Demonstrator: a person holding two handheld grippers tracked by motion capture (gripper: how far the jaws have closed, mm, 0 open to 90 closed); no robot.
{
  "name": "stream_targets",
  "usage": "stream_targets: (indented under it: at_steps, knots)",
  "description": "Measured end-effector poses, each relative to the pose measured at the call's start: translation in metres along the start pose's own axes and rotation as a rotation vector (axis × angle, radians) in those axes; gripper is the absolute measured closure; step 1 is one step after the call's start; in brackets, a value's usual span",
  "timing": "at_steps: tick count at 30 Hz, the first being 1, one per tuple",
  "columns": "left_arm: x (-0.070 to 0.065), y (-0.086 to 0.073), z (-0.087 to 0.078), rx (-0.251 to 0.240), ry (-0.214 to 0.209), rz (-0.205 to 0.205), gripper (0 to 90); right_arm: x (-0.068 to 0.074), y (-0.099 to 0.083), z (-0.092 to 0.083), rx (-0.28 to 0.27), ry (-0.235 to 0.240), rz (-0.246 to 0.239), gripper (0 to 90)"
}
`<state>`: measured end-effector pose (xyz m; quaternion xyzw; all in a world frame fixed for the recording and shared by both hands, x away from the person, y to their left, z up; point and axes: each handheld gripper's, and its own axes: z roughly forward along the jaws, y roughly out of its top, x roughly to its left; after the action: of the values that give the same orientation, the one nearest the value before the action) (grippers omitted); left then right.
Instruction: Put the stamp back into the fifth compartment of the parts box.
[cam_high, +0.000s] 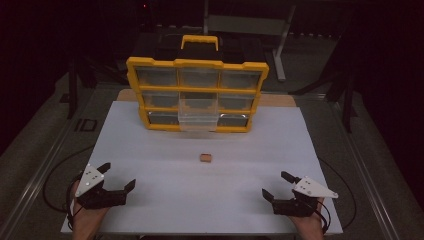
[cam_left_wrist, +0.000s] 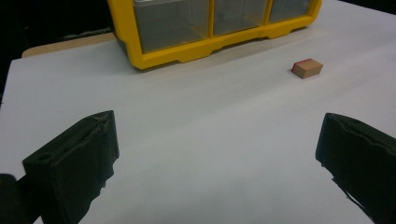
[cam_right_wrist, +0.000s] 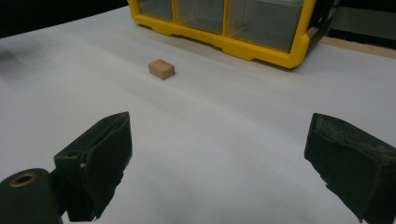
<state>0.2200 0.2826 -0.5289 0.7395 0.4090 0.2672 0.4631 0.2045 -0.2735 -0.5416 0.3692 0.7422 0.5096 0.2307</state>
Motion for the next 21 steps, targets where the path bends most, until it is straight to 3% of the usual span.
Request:
stream_targets:
  at_steps: [8,13,17,21]
  knots:
    - [-0.001,-0.001,0.000,0.000,0.007,0.008,0.2,0.000,0.000,-0.001,-0.038,0.008,0.013,7.5]
    - [0.001,0.002,-0.002,-0.034,0.025,-0.004,0.2,0.001,0.000,-0.001,-0.039,-0.013,0.010,7.4]
    - [0.002,0.008,0.000,-0.048,0.002,-0.018,0.2,0.001,0.000,0.000,-0.044,-0.024,0.011,7.5]
    - [-0.002,0.018,0.005,-0.029,-0.010,0.014,0.2,0.000,0.000,-0.002,-0.056,-0.033,0.013,7.4]
